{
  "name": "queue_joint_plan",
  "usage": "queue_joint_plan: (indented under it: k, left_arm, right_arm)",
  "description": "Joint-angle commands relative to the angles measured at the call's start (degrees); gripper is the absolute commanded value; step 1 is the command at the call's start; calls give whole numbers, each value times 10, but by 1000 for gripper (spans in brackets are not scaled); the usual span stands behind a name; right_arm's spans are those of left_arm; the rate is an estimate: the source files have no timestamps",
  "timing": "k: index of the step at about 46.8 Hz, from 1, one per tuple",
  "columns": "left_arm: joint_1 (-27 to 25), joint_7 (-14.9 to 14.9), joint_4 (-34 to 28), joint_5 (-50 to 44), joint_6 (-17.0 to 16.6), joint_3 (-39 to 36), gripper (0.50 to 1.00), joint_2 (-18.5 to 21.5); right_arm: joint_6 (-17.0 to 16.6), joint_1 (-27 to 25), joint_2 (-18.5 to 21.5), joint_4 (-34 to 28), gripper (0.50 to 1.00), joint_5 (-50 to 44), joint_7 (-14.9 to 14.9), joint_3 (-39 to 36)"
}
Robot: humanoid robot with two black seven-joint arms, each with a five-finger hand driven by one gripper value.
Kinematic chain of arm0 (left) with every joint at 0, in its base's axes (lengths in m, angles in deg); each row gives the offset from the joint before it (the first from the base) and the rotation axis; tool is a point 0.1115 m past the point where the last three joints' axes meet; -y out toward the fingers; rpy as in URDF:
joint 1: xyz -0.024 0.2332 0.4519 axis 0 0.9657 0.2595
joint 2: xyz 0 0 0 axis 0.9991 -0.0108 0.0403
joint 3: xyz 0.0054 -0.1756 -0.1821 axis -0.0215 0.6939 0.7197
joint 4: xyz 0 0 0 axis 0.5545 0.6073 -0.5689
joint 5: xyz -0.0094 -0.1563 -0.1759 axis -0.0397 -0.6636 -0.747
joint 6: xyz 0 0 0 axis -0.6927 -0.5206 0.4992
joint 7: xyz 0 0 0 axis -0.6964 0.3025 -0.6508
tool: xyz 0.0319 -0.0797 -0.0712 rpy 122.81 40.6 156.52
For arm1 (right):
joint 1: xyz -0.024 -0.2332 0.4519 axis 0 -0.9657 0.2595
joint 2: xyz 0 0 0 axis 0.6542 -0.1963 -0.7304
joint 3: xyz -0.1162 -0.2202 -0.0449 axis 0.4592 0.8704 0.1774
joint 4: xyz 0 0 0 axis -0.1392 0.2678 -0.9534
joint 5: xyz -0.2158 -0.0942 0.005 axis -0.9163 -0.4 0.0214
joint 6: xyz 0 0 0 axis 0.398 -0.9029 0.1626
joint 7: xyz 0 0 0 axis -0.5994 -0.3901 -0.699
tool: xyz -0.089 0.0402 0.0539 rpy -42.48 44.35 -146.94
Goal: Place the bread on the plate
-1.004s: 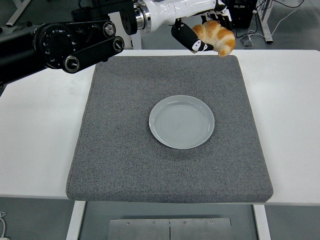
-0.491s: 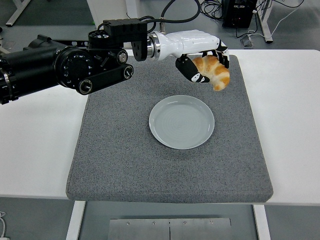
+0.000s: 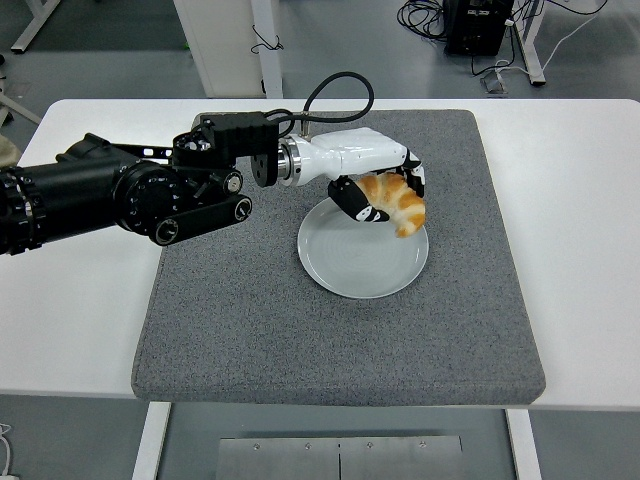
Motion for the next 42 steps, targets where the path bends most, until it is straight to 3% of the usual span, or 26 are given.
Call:
queue_joint_plan:
  k: [1, 19, 42]
  left_arm:
    - [13, 3, 0, 3, -4, 0, 500, 0]
    - [29, 4, 4, 1, -44, -49, 500, 1]
    - [57, 4, 20, 1, -52, -49, 500, -6]
  right_arm:
    - [0, 0, 0, 0, 1000, 0, 0, 0]
    - [0, 0, 0, 0, 1000, 0, 0, 0]
    - [0, 0, 0, 0, 1000, 0, 0, 0]
